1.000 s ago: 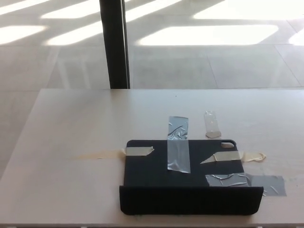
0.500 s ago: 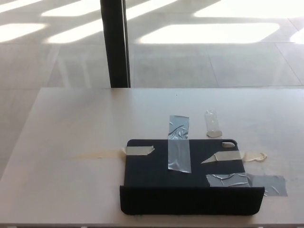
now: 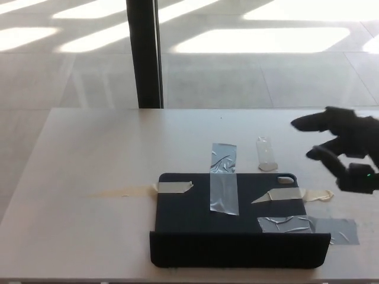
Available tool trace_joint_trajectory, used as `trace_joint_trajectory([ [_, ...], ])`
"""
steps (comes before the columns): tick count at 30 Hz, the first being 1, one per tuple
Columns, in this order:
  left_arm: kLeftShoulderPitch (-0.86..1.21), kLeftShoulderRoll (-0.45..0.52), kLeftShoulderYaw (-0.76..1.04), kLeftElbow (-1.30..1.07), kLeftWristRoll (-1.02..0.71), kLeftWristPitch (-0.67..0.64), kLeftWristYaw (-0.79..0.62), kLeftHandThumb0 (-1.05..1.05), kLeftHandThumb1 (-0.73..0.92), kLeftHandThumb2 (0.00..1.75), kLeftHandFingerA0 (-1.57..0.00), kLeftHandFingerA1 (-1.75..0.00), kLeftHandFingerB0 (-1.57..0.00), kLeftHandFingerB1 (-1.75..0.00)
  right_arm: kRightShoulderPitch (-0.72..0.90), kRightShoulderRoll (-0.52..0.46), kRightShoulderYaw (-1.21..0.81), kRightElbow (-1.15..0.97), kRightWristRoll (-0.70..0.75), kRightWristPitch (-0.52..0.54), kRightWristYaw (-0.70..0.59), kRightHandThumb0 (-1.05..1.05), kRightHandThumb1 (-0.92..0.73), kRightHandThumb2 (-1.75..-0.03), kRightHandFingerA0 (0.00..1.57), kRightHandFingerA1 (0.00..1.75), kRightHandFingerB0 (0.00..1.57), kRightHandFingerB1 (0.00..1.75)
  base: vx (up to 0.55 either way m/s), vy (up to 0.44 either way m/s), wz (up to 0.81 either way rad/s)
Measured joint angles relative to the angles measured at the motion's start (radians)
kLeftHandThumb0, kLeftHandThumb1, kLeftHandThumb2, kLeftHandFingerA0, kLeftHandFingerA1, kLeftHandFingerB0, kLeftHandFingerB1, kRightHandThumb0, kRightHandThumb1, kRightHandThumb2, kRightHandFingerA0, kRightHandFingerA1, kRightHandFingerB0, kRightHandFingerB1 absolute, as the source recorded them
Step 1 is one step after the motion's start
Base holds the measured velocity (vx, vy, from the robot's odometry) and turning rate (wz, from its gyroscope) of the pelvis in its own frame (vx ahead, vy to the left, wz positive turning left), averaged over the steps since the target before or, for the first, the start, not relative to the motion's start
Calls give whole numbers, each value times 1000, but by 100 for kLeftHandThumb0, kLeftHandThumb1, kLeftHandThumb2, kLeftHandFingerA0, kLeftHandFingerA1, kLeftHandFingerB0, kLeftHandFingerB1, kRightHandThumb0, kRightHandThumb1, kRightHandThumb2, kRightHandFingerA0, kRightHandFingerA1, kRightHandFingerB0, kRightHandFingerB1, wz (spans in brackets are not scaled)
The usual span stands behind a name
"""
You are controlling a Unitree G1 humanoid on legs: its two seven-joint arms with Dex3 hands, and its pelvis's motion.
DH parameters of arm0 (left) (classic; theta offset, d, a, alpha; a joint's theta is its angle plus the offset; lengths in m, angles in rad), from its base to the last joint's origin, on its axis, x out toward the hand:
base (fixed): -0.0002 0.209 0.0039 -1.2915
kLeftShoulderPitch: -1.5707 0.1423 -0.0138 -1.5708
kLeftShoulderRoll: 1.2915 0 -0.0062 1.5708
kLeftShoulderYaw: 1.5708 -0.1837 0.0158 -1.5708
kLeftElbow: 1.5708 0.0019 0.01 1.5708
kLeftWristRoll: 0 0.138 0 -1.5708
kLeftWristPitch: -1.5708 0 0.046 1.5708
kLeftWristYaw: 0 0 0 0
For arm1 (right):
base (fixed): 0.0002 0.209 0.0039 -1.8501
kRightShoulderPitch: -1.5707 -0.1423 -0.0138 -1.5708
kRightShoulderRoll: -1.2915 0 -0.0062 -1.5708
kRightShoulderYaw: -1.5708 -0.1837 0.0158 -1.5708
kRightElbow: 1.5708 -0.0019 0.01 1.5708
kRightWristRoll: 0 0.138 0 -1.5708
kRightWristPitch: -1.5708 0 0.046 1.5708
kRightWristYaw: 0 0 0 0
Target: The robot uses its right hand to open a folded tablet cover kept in the middle of the desk
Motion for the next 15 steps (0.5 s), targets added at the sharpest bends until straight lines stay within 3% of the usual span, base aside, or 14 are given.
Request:
trace_joint_trajectory([
  [10, -3, 0, 0, 0, -8, 0, 0, -86, 90, 68, -60, -76, -44, -59, -9, 0, 245, 26, -141, -2, 41, -87, -92, -68, 55, 51, 40, 38, 0, 0, 0],
  [11, -3, 0, 0, 0, -9, 0, 0, -82, 72, 119, -60, -78, -37, -63, -9, 0, 263, 27, -154, -3, 45, -91, -76, -116, 53, 67, 36, 53, 0, 0, 0],
  [12, -3, 0, -1, 0, -9, 0, 0, -82, 72, 119, -60, -78, -37, -63, -10, -1, 276, 29, -165, -3, 46, -91, -76, -116, 53, 67, 36, 53, 0, 0, 0],
  [13, -4, 0, -1, 0, -9, 0, 0, -88, 90, 68, -60, -74, -45, -59, -10, -1, 297, 33, -181, -4, 47, -90, -74, -117, 53, 70, 36, 53, 0, 0, 0],
  [15, -5, 0, -2, 0, -9, 0, 0, -87, 90, 68, -61, -77, -45, -60, -12, -1, 335, 45, -211, -8, 47, -93, -75, -117, 54, 71, 37, 52, 0, 0, 0],
])
